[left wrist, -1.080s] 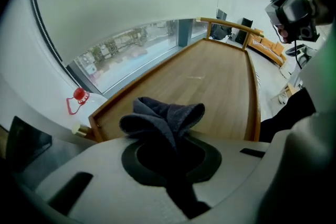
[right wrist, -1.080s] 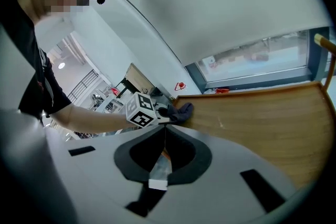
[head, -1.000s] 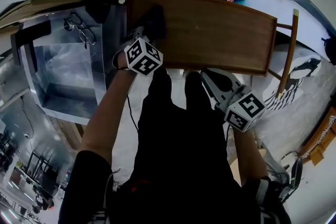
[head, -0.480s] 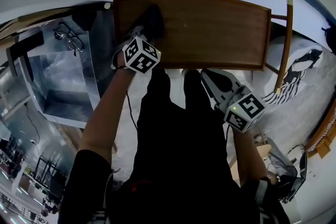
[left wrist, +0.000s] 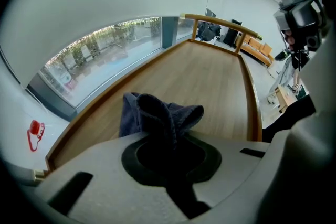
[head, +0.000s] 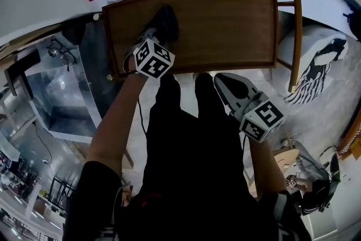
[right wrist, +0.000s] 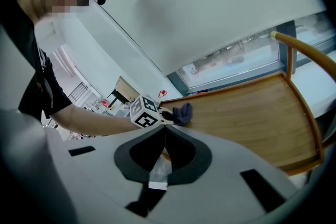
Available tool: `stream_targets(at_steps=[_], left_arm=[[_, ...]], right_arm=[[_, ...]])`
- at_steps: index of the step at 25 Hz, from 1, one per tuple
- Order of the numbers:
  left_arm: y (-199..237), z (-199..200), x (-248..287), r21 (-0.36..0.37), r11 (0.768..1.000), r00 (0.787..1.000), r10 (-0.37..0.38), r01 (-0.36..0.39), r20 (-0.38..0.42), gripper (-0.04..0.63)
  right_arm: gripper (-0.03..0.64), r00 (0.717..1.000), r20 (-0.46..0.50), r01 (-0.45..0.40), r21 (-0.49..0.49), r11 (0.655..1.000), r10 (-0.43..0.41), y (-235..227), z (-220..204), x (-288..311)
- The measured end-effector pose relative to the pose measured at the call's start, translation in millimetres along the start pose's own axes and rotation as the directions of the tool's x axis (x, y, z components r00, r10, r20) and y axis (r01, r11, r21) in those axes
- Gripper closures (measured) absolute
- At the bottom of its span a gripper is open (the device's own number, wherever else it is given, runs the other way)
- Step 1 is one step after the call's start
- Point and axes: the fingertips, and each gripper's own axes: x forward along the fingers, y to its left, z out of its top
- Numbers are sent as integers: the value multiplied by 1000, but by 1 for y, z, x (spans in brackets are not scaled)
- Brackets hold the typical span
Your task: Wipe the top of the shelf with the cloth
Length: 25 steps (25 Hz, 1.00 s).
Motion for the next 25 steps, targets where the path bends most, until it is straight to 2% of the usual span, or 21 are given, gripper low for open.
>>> stream_targets(at_steps=[14,25], left_arm=[[-53,71,39,92,994,998,-57,58,-12,558],[-95,126,65,168,979,993,-115,113,0,558]], right_arm=[[611,997,66,44,66,997,-48,-50,-8,-60],[611,988,117,83,114,990,-97,-81,-11,-97]])
